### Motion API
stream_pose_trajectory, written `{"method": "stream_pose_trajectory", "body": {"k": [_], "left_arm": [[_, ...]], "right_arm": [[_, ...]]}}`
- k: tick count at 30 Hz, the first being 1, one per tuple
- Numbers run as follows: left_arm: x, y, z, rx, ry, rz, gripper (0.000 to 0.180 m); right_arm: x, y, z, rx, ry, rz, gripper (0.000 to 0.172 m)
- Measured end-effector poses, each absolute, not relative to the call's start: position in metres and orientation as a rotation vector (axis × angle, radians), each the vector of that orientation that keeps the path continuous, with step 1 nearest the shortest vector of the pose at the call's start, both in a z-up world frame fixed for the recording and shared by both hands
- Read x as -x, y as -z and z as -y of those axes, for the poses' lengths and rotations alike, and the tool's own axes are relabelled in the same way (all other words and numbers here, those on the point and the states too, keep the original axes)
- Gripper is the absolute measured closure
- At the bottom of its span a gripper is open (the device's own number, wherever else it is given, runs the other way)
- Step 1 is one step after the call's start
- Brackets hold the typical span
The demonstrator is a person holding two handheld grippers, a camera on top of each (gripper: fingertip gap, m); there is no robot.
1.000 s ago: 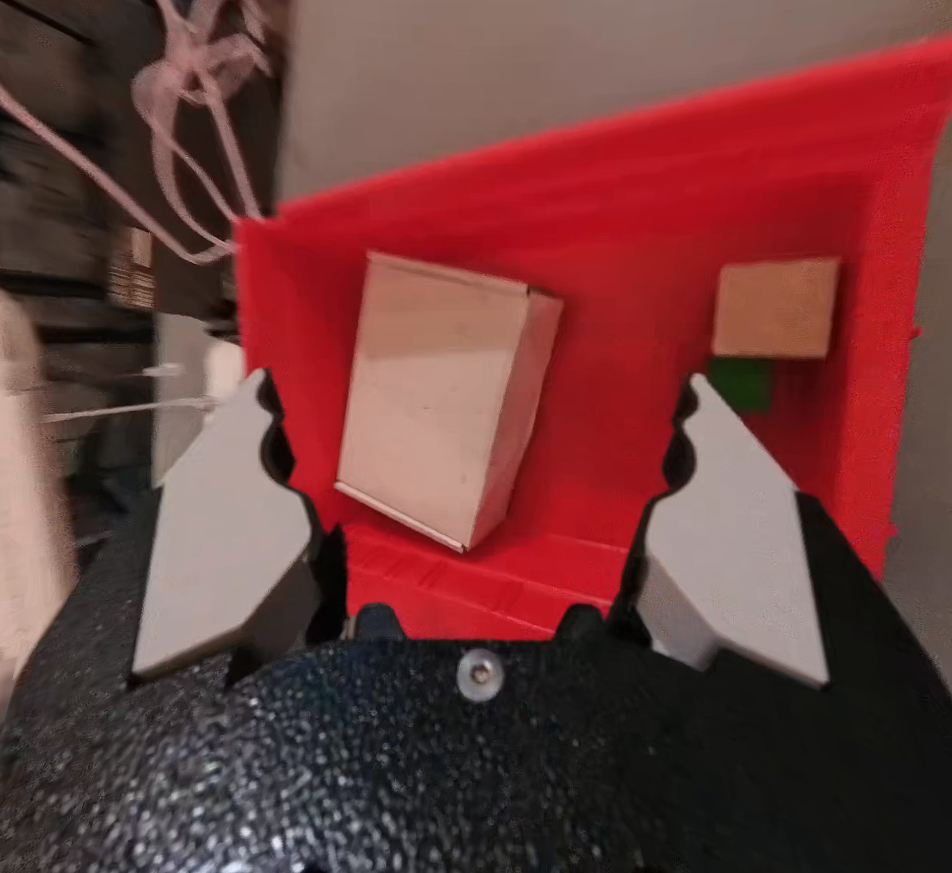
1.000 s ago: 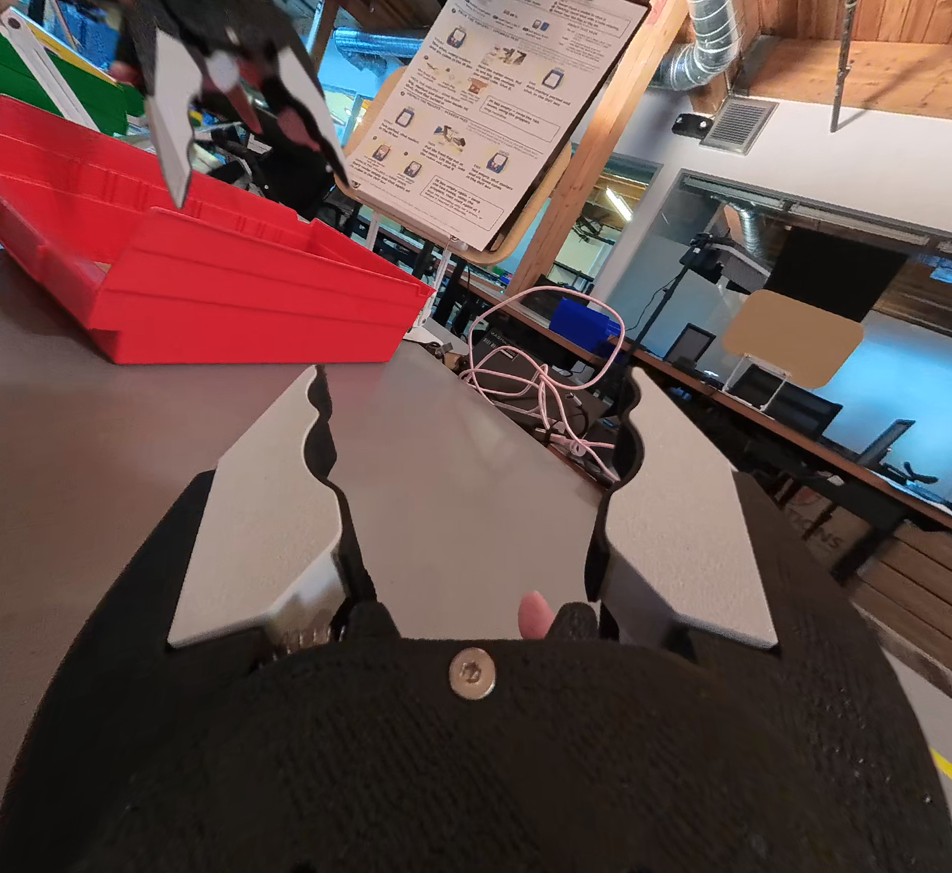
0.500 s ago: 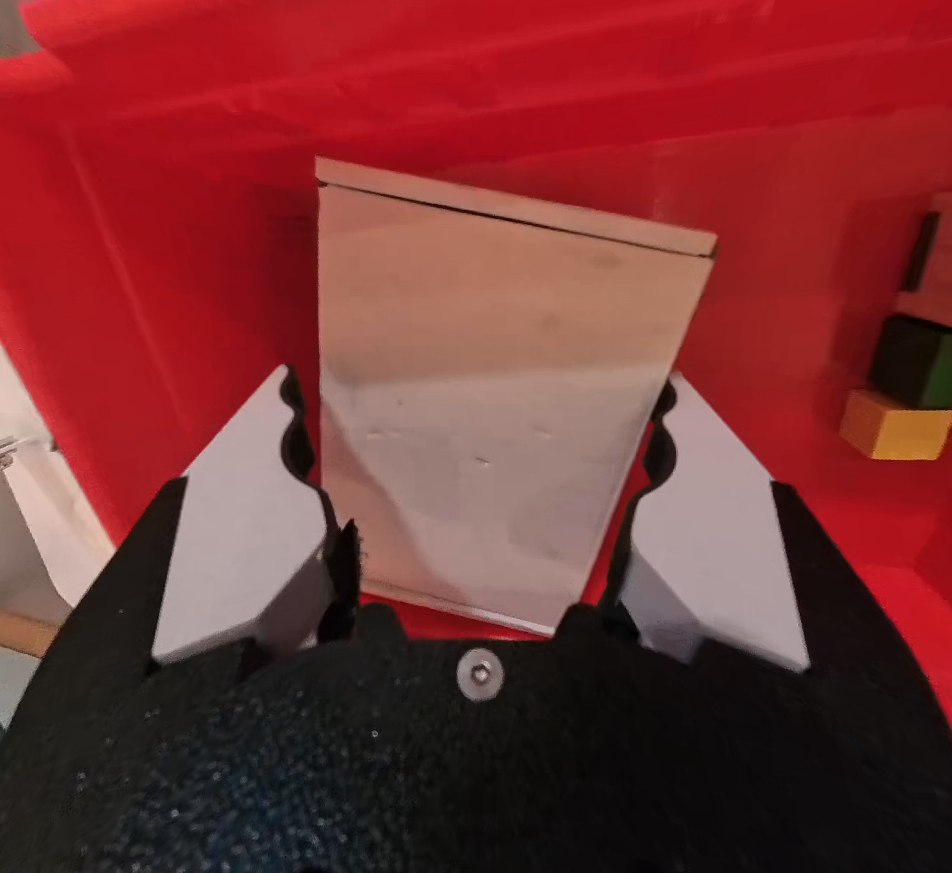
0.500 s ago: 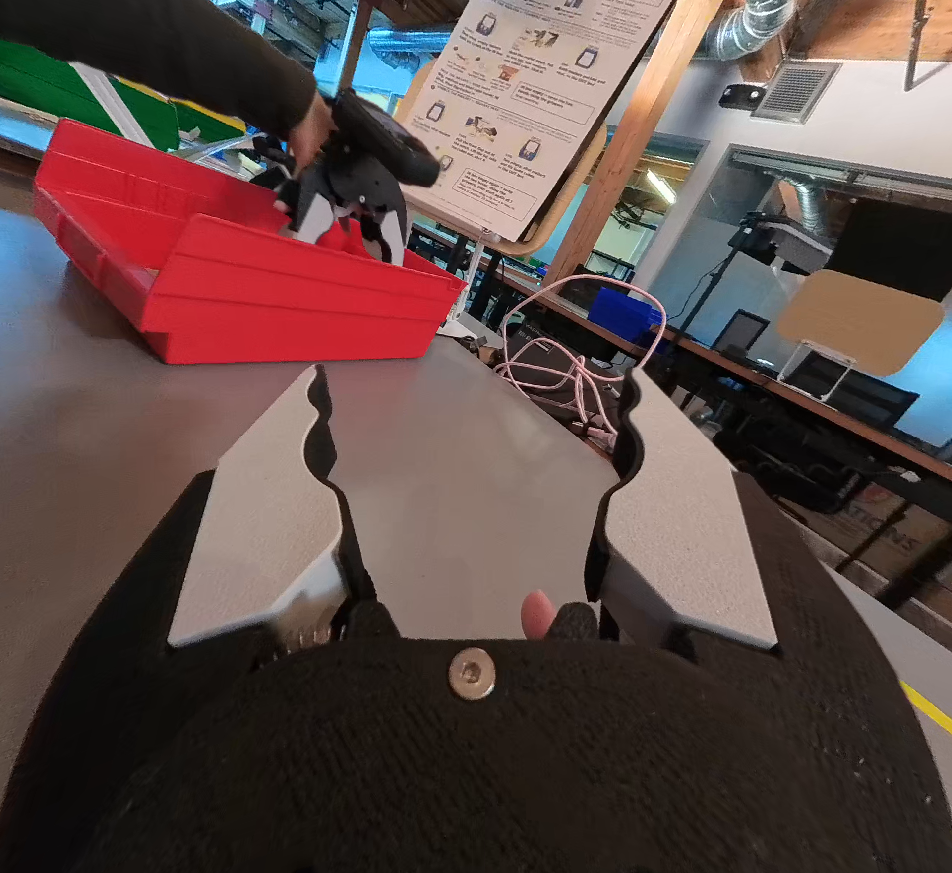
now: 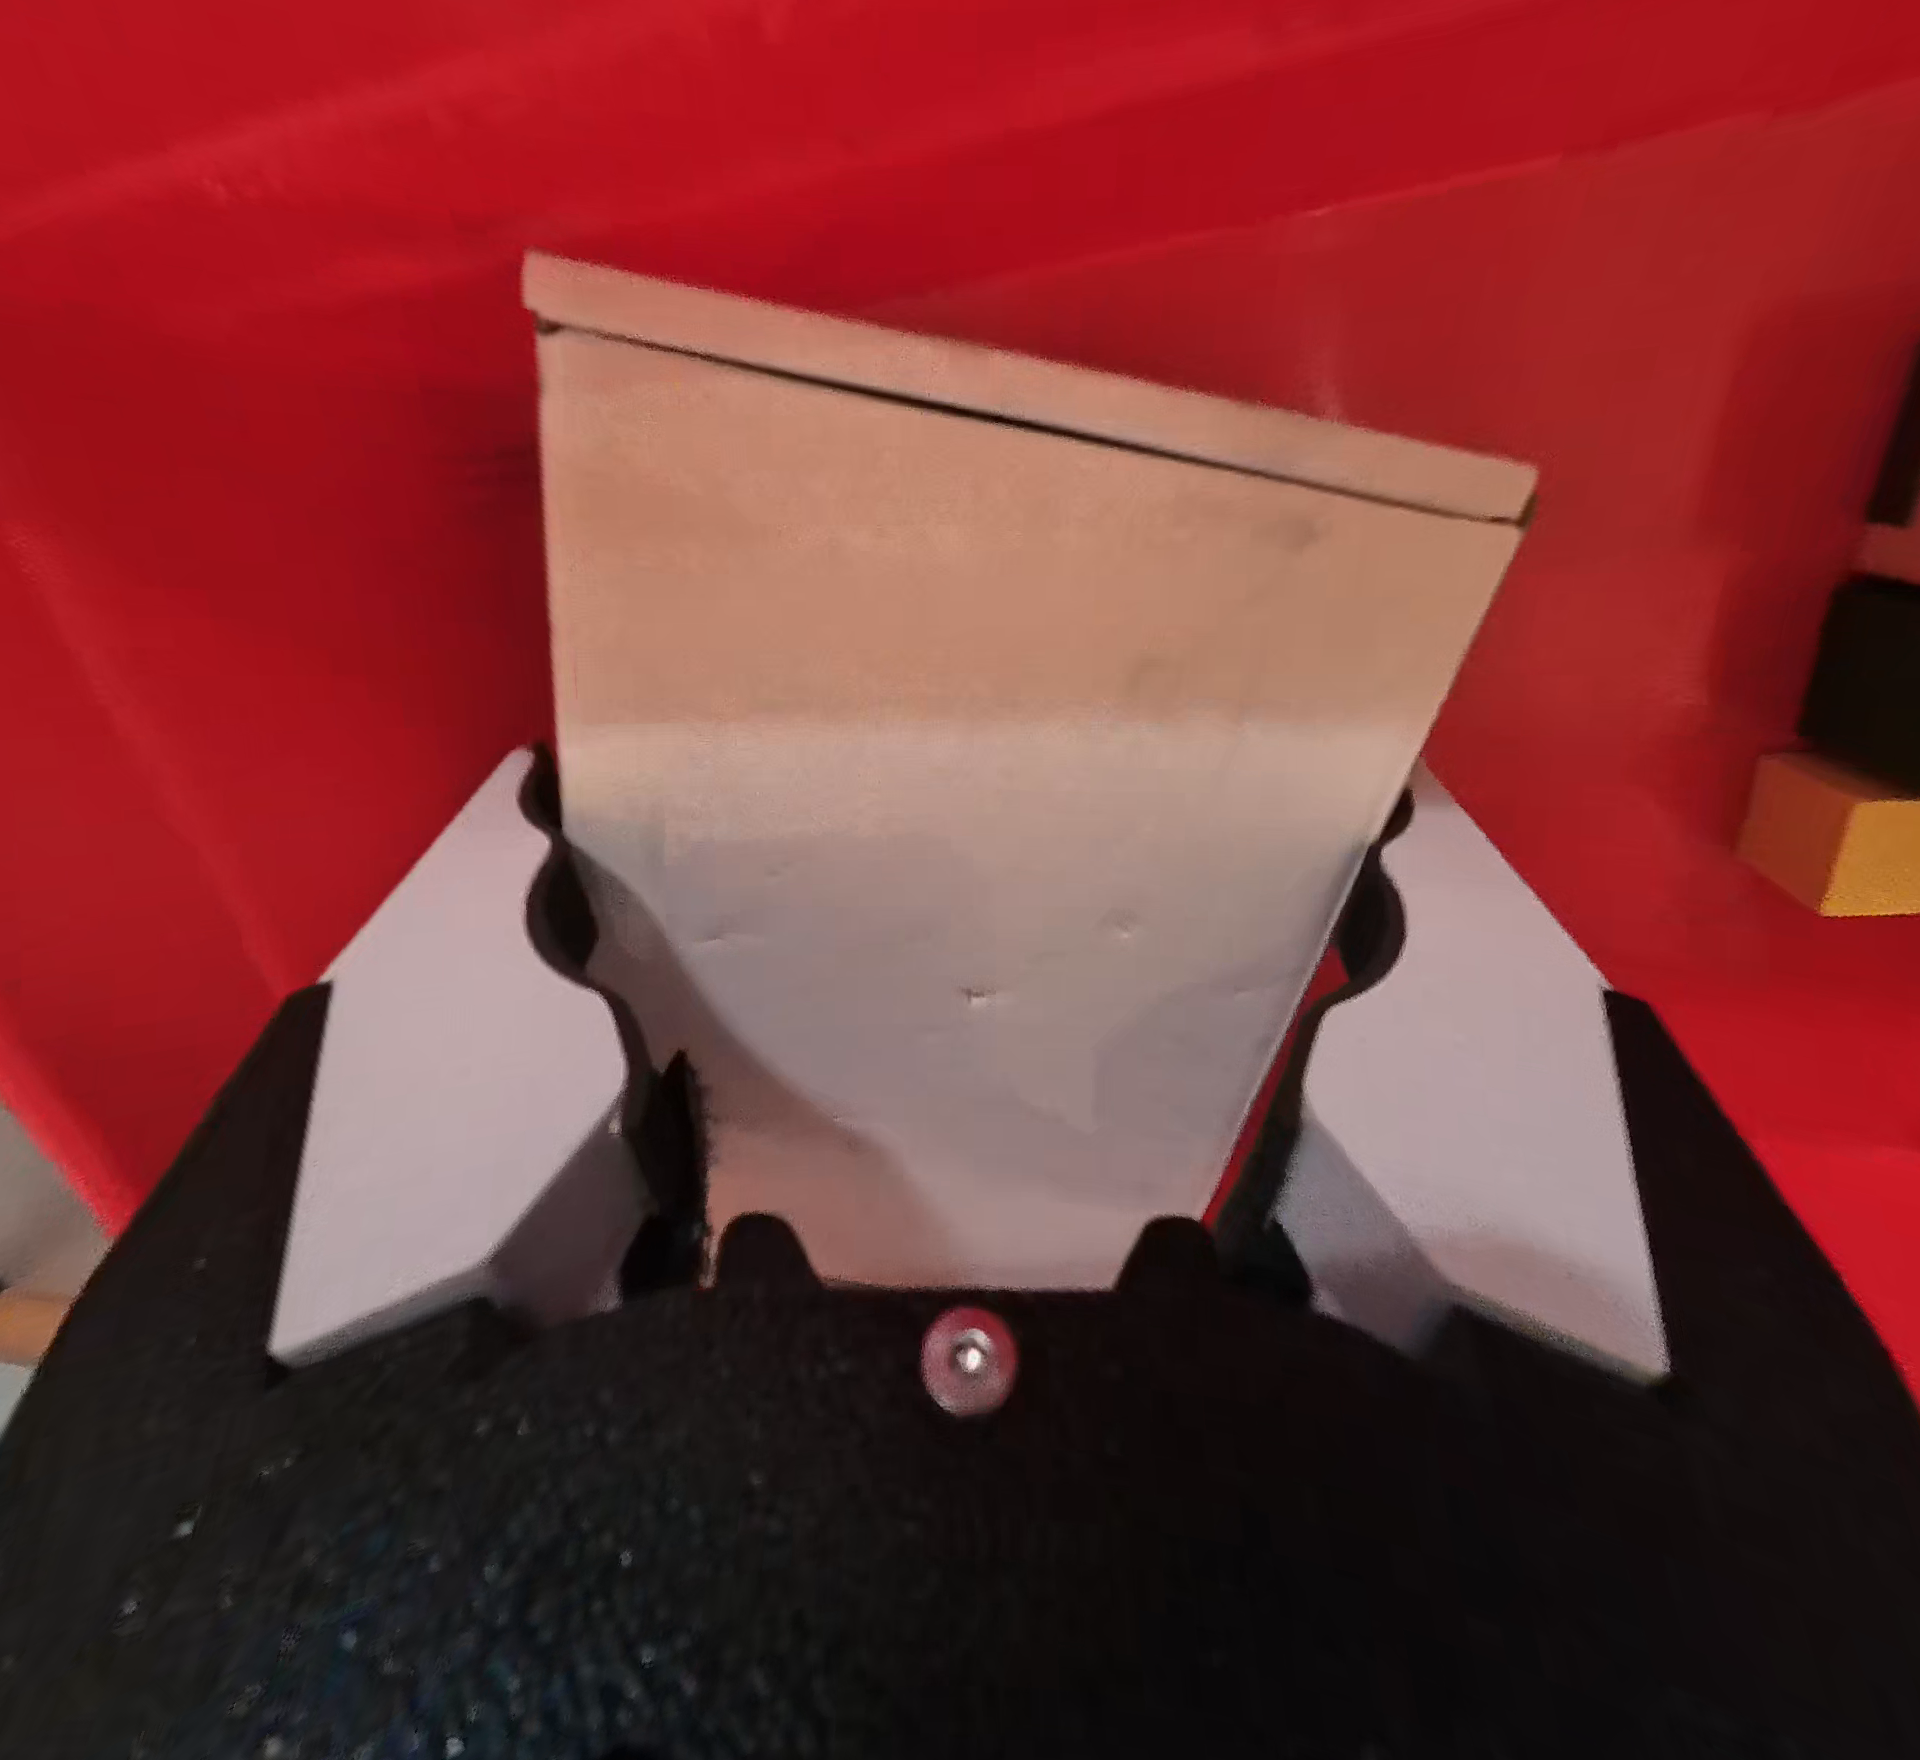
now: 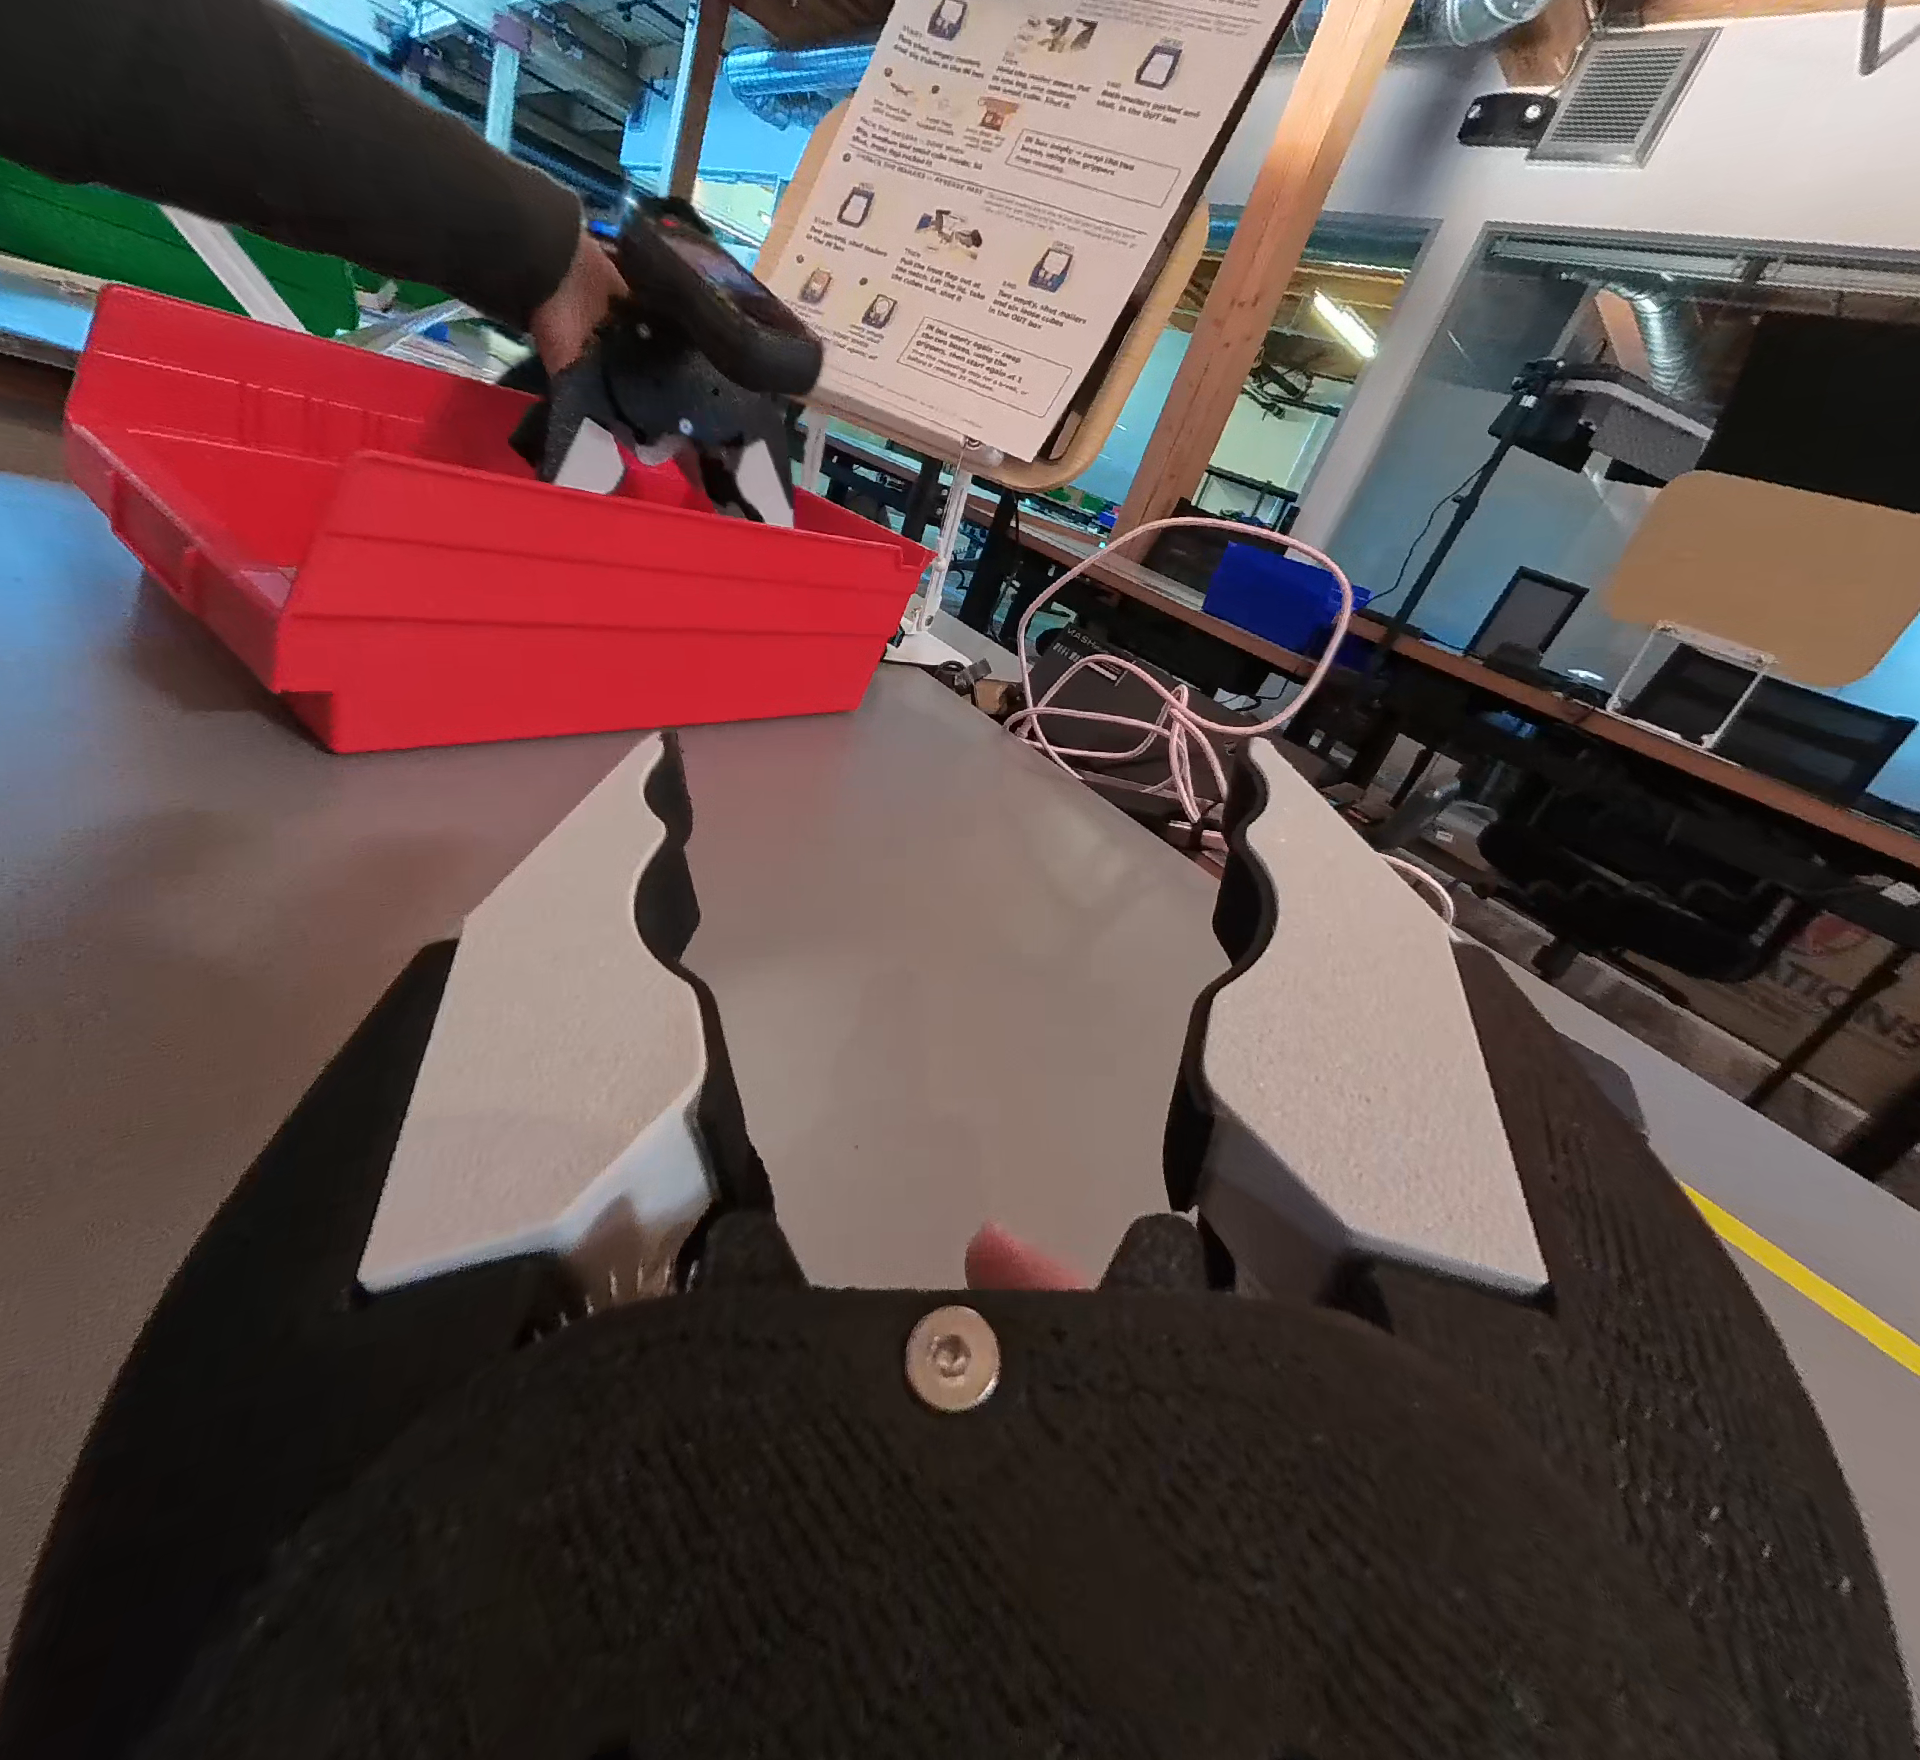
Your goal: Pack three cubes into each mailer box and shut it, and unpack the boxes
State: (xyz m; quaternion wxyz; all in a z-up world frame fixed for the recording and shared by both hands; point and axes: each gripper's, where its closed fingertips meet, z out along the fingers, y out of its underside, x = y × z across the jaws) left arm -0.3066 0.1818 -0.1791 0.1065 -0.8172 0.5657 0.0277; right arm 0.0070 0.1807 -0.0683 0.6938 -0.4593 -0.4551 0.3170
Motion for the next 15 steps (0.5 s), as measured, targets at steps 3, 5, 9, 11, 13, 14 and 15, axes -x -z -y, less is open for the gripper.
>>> {"method": "stream_pose_trajectory", "body": {"k": [3,5,9,11,13,14,15], "left_arm": [[0.307,0.169,-0.179,2.274,-0.236,-1.640,0.036],[0.306,0.155,-0.176,2.143,-0.371,-1.630,0.042],[0.302,0.113,-0.172,1.899,-0.597,-1.515,0.043],[0.300,0.086,-0.170,1.775,-0.705,-1.436,0.044],[0.290,0.057,-0.165,1.663,-0.779,-1.356,0.044],[0.281,0.043,-0.162,1.621,-0.791,-1.326,0.044],[0.270,0.031,-0.158,1.584,-0.794,-1.305,0.044]], "right_arm": [[-0.006,0.069,-0.179,1.020,-0.698,1.032,0.071],[-0.005,0.070,-0.178,1.015,-0.693,1.039,0.072],[-0.005,0.070,-0.177,1.008,-0.690,1.047,0.074],[-0.005,0.070,-0.176,1.006,-0.691,1.048,0.074],[-0.005,0.070,-0.176,1.006,-0.689,1.047,0.074],[-0.005,0.070,-0.177,1.007,-0.688,1.046,0.074],[-0.006,0.070,-0.177,1.008,-0.685,1.044,0.074]]}}
